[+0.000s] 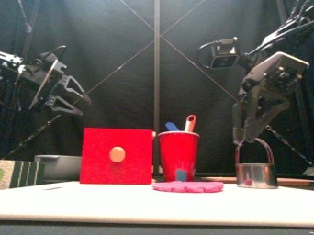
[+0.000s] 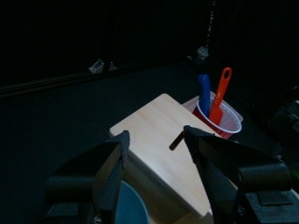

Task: Get the cutter from the drawer then cut the dough then place the extra dough in the bowl
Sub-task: Shut the drawer

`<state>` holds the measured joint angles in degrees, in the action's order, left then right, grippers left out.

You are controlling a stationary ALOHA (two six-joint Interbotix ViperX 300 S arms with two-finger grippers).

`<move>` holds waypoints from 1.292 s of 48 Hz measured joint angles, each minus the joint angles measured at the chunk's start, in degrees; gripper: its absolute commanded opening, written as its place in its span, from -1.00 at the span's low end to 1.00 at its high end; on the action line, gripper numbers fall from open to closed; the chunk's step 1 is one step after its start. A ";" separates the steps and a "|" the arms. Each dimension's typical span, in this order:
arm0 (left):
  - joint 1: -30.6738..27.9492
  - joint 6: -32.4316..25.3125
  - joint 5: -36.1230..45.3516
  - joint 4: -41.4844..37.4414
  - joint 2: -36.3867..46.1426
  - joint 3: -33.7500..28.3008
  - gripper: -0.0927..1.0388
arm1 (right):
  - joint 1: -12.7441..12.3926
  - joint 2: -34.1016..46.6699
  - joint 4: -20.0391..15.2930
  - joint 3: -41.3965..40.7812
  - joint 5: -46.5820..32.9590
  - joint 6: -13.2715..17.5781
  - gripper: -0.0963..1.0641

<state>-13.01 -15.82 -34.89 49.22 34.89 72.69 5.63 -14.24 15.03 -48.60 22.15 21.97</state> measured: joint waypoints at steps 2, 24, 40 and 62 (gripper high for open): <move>-2.11 -0.09 2.37 -1.41 0.00 -0.88 0.71 | 0.00 -0.09 -0.09 0.79 -0.09 0.00 0.55; -22.68 0.00 32.87 -16.61 -6.94 -17.84 0.69 | 0.18 5.98 -0.44 13.27 -6.42 -0.09 0.40; -23.12 -0.09 39.64 -26.63 -21.18 -29.36 0.44 | 2.81 15.91 -0.79 19.42 -7.65 -0.35 -0.16; -23.55 -1.14 53.00 -40.78 -32.87 -39.55 0.17 | 4.48 27.69 -1.93 27.51 -7.47 -0.53 -0.30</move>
<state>-36.56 -16.96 18.11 8.44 2.02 33.13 10.11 13.45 13.10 -21.09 14.68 21.45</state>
